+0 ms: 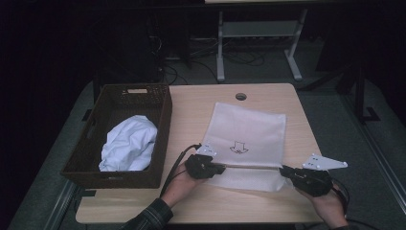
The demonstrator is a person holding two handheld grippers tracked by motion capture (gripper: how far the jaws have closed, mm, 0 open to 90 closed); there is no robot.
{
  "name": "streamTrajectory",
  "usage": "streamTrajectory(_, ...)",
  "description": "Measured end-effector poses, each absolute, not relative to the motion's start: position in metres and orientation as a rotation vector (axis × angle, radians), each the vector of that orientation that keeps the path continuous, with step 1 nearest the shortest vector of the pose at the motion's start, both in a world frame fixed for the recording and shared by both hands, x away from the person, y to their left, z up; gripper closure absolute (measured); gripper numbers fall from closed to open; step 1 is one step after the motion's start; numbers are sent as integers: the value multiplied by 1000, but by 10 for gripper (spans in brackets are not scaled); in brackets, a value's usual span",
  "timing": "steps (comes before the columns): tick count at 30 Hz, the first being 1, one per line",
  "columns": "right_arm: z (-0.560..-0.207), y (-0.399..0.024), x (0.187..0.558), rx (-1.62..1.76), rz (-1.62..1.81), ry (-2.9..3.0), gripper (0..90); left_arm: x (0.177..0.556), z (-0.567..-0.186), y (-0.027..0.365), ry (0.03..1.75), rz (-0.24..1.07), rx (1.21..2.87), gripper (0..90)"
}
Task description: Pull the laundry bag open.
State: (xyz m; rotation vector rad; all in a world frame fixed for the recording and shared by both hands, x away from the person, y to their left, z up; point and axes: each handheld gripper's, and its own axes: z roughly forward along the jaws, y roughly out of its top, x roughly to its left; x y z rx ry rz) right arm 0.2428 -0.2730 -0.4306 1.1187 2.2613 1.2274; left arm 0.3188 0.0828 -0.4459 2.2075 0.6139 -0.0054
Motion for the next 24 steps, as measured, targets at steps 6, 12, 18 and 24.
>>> streamTrajectory(6,-430,-276,241,1125,1220,2245,841,320,-446,83,617,16,2216,874)
streamTrajectory(12,-429,-278,242,1127,1212,2234,841,323,-445,86,632,14,2211,874)
streamTrajectory(18,-429,-281,241,1149,1198,2220,841,327,-445,92,659,6,2199,874)
streamTrajectory(24,-428,-286,242,1171,1189,2193,841,330,-448,95,686,-9,2194,874)
